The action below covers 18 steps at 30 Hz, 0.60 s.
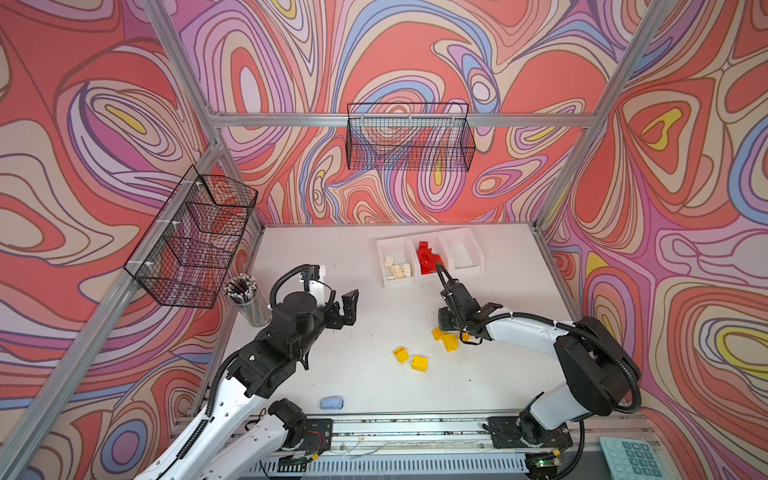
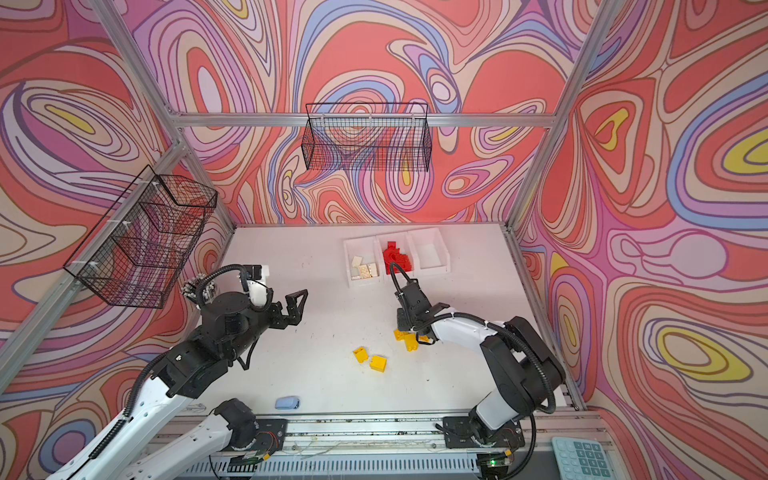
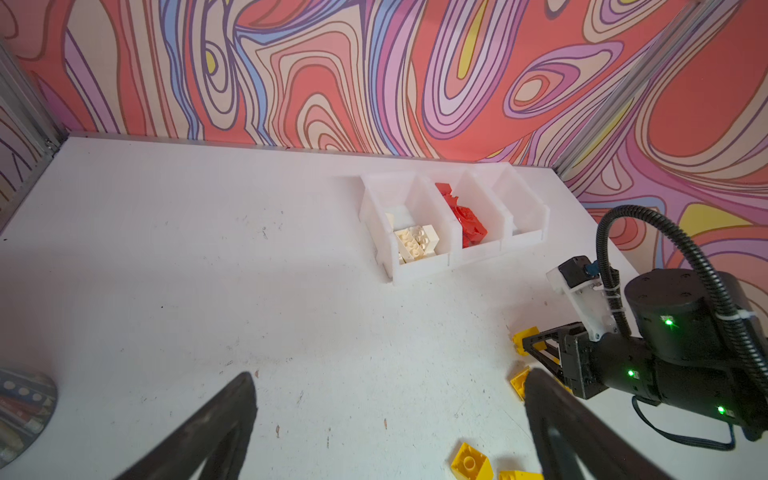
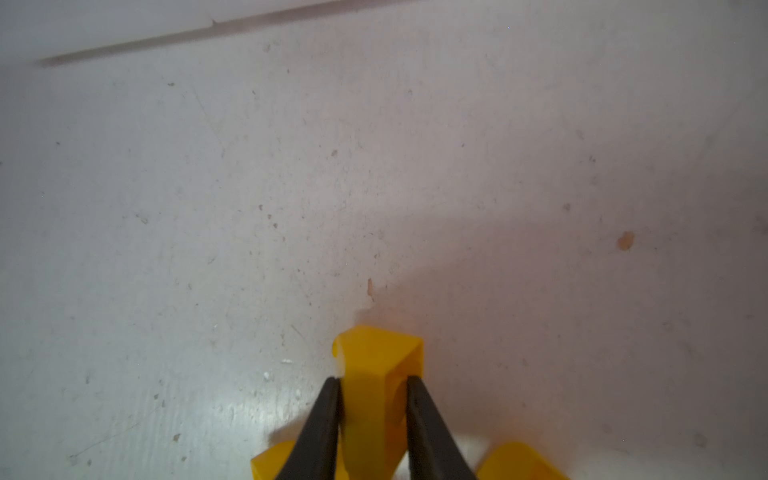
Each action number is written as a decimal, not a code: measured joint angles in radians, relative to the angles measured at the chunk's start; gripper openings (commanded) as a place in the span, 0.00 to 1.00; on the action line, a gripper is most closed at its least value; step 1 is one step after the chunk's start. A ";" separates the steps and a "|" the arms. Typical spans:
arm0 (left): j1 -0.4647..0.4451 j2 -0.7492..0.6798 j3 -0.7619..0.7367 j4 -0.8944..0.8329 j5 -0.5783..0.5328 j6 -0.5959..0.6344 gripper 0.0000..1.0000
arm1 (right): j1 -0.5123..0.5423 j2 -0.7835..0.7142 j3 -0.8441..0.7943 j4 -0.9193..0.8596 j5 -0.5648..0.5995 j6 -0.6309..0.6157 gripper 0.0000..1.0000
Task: Sort the legos into containers by color
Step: 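Carry the yellow brick toward the empty tray compartment with the right gripper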
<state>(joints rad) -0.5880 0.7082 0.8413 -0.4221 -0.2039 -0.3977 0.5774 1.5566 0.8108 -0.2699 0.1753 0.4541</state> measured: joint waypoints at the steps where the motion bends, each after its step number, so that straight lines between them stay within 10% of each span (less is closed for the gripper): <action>1: 0.000 -0.006 0.000 0.000 0.000 0.000 1.00 | 0.000 -0.006 0.019 -0.014 0.000 -0.002 0.24; 18: 0.000 0.000 -0.019 -0.086 0.094 -0.016 1.00 | -0.115 0.024 0.276 -0.098 -0.101 -0.061 0.23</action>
<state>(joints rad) -0.5880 0.7082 0.8227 -0.5079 -0.1101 -0.4137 0.4625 1.5810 1.0866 -0.3683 0.0746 0.3927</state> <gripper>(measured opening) 0.999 0.229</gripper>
